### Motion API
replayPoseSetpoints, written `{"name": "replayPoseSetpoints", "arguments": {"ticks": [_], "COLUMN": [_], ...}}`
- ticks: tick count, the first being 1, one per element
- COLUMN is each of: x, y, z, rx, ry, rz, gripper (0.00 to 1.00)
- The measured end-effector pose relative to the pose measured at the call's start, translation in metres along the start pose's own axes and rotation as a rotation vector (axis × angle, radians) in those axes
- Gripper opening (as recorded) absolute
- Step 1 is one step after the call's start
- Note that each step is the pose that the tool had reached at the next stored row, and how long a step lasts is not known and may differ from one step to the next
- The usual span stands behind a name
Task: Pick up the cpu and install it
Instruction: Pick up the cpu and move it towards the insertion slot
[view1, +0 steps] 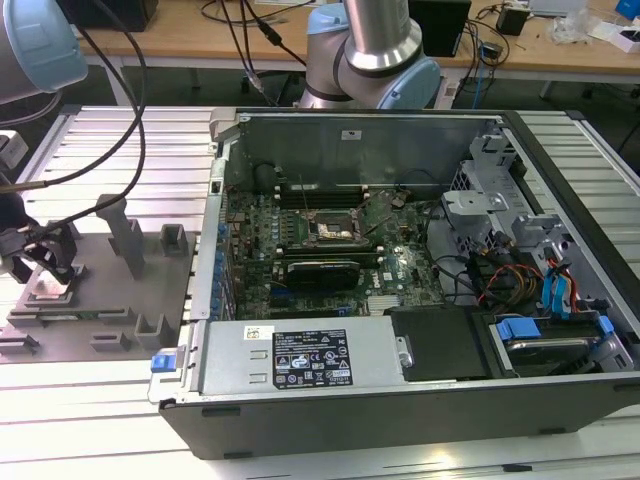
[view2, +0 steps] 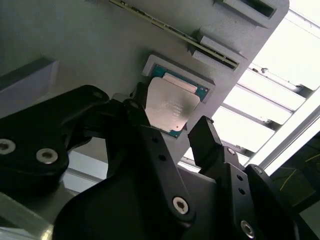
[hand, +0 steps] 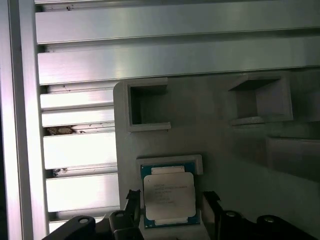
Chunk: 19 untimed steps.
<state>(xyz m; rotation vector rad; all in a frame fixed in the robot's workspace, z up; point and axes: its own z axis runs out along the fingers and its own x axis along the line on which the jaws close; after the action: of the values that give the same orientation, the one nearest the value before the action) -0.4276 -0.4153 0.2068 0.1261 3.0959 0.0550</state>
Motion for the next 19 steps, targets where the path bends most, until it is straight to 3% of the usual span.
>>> {"name": "replayPoseSetpoints", "arguments": {"ticks": [14,19], "x": [0.0002,0.0004], "y": [-0.0001,-0.0003], "z": [0.0040,0.0090], "rx": [0.0000,-0.0003], "ry": [0.0000,0.0001], "rz": [0.000,0.000], "gripper": [0.60,0.60]}}
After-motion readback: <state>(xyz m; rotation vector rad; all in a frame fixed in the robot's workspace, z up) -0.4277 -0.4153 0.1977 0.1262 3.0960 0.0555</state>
